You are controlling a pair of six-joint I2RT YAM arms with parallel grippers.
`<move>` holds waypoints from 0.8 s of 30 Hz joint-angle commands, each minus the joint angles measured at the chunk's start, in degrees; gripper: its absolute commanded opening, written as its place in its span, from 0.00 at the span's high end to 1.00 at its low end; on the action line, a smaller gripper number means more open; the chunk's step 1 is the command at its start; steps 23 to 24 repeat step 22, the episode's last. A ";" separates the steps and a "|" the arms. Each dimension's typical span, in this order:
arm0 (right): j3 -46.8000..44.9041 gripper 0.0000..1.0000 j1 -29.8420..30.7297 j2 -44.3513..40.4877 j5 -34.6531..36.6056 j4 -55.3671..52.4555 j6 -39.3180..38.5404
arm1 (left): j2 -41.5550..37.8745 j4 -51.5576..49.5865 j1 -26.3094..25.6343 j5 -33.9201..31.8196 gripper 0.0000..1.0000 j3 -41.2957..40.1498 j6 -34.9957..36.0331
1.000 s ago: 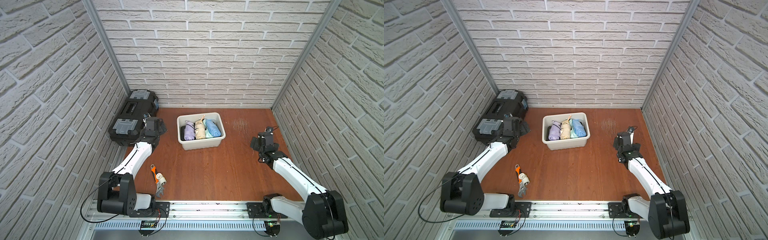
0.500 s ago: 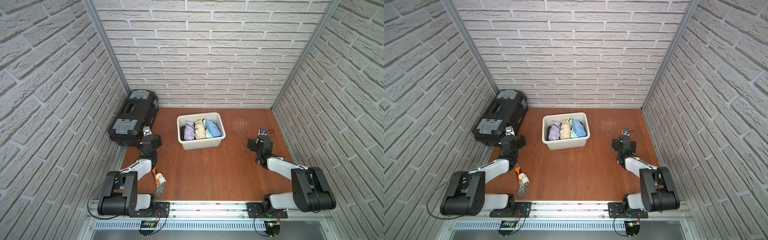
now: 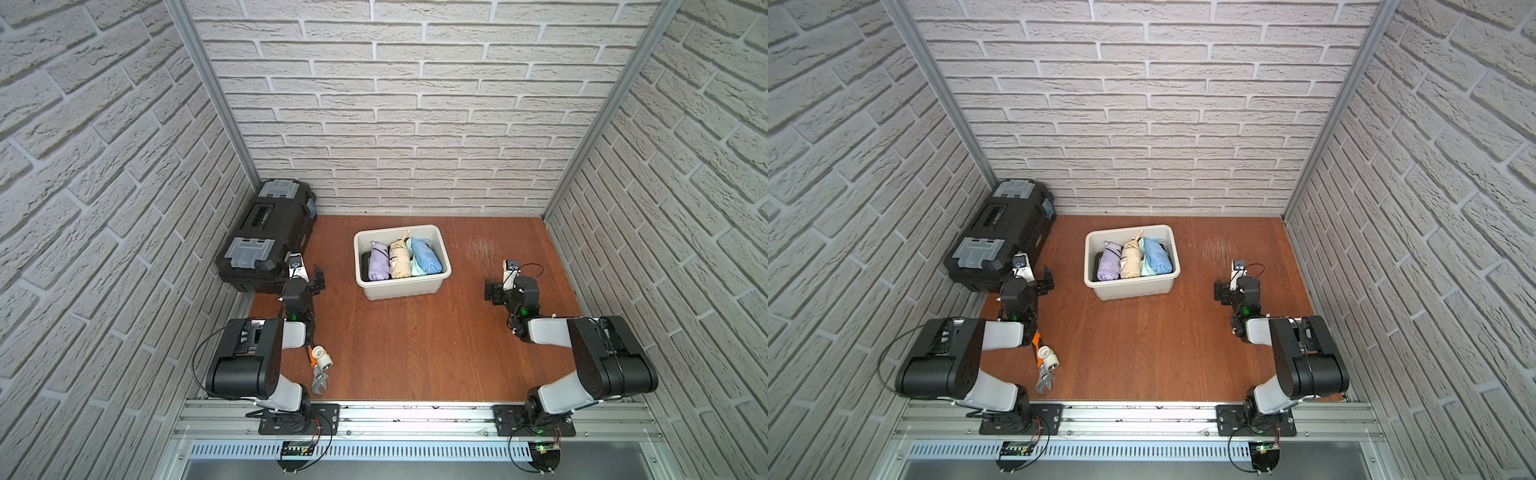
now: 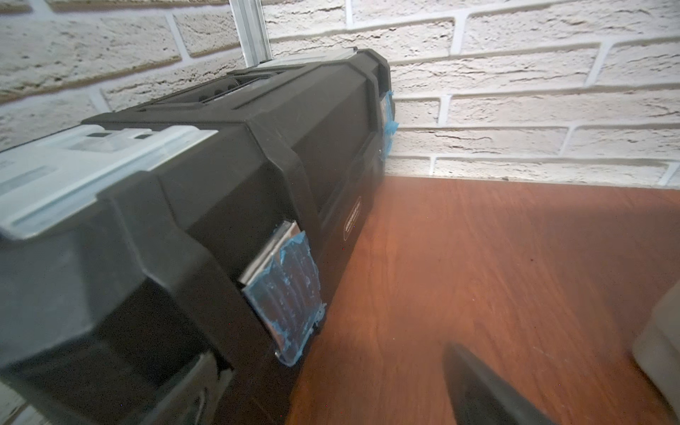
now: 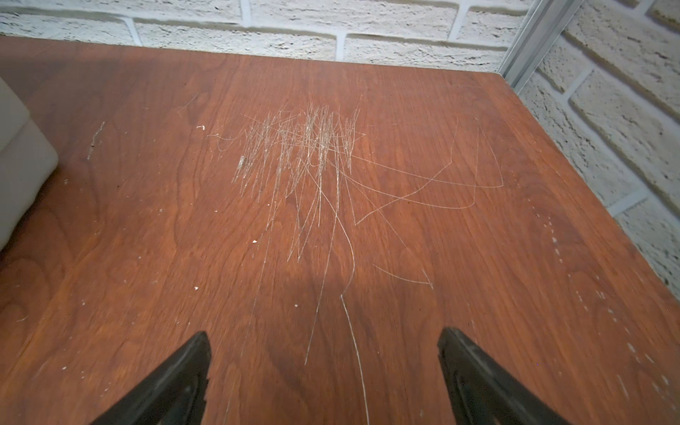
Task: Put the umbrella into the storage box
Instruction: Reset both arms
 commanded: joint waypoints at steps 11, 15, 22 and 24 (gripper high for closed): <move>-0.98 0.01 0.00 -0.89 -0.93 6.13 -0.98 | 3.08 -5.68 2.94 4.98 0.02 0.63 -1.71; -0.42 0.01 0.05 -0.61 -1.15 5.53 -1.02 | 3.09 -5.63 2.94 4.98 0.02 0.67 -1.72; -0.46 0.01 -0.12 -0.58 -1.54 5.50 -0.89 | 3.09 -5.73 2.93 4.98 0.02 0.67 -1.71; -0.46 0.01 -0.12 -0.58 -1.54 5.50 -0.89 | 3.09 -5.73 2.93 4.98 0.02 0.67 -1.71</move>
